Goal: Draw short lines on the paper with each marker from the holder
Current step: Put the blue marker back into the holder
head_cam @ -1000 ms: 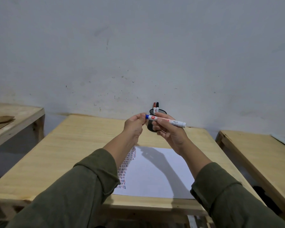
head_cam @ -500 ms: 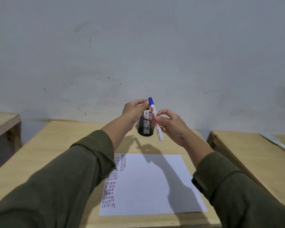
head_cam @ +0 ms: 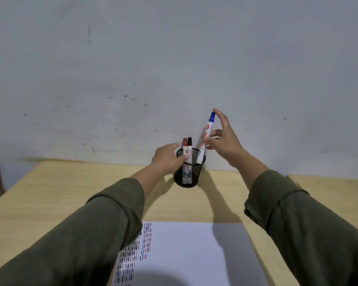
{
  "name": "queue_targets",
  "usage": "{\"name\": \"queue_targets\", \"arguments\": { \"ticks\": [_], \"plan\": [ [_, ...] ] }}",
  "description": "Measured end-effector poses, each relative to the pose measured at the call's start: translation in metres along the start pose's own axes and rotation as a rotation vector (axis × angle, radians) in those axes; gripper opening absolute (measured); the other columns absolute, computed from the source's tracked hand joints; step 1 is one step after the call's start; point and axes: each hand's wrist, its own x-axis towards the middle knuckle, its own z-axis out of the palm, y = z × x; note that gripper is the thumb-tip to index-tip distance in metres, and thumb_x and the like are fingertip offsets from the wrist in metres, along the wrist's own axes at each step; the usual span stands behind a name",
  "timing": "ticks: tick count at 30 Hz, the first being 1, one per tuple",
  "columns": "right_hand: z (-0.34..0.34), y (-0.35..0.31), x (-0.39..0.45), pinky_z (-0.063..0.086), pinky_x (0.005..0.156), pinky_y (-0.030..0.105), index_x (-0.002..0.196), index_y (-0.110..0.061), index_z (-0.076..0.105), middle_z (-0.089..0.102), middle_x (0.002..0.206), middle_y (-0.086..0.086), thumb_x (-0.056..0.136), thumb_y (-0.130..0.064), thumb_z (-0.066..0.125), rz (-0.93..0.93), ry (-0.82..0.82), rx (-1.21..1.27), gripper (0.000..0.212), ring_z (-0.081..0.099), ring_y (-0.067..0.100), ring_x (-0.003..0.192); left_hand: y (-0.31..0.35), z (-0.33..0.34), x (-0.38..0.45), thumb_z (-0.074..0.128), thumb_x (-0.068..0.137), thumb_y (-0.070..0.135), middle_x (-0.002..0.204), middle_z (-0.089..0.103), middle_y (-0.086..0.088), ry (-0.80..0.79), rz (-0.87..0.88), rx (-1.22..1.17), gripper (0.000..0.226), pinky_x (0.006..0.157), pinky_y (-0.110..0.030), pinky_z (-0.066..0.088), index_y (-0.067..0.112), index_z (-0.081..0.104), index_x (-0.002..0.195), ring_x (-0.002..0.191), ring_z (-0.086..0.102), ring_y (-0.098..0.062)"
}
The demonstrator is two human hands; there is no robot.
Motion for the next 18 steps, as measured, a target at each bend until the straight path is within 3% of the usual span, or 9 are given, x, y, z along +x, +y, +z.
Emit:
{"name": "queue_targets", "arguments": {
  "ticks": [3, 6, 11, 18],
  "plan": [
    [0.008, 0.012, 0.011, 0.056, 0.067, 0.029, 0.138, -0.042, 0.027, 0.062, 0.091, 0.015, 0.081, 0.003, 0.065, -0.017, 0.010, -0.050, 0.082, 0.065, 0.025, 0.080, -0.010, 0.006, 0.008, 0.056, 0.088, 0.044, 0.152, 0.037, -0.002, -0.024, 0.000, 0.024, 0.068, 0.111, -0.036, 0.030, 0.019, 0.034, 0.146, 0.142, 0.032, -0.024],
    [0.015, 0.018, 0.010, 0.050, 0.061, 0.022, 0.139, -0.039, 0.027, 0.062, 0.082, 0.011, 0.081, 0.001, 0.066, -0.035, -0.002, -0.092, 0.081, 0.064, 0.020, 0.073, -0.015, 0.007, 0.007, 0.057, 0.087, 0.044, 0.152, 0.038, -0.003, -0.024, 0.026, 0.032, 0.067, 0.112, -0.034, 0.029, 0.019, 0.035, 0.146, 0.141, 0.033, -0.023],
    [0.028, 0.029, 0.010, 0.049, 0.060, 0.022, 0.137, -0.034, 0.030, 0.067, 0.087, 0.016, 0.078, 0.001, 0.067, -0.082, -0.039, -0.216, 0.078, 0.066, 0.025, 0.080, -0.021, 0.010, 0.009, 0.058, 0.087, 0.045, 0.149, 0.044, -0.004, -0.024, 0.048, 0.010, 0.063, 0.110, -0.035, 0.031, 0.023, 0.040, 0.143, 0.138, 0.038, -0.023],
    [0.035, 0.036, 0.012, 0.046, 0.055, 0.017, 0.136, -0.030, 0.033, 0.064, 0.085, 0.007, 0.075, 0.000, 0.070, -0.100, -0.086, -0.315, 0.078, 0.064, 0.022, 0.078, -0.023, 0.011, 0.011, 0.060, 0.085, 0.045, 0.144, 0.050, -0.004, -0.021, 0.027, -0.002, 0.063, 0.107, -0.038, 0.039, 0.025, 0.043, 0.142, 0.130, 0.047, -0.026]
  ]
}}
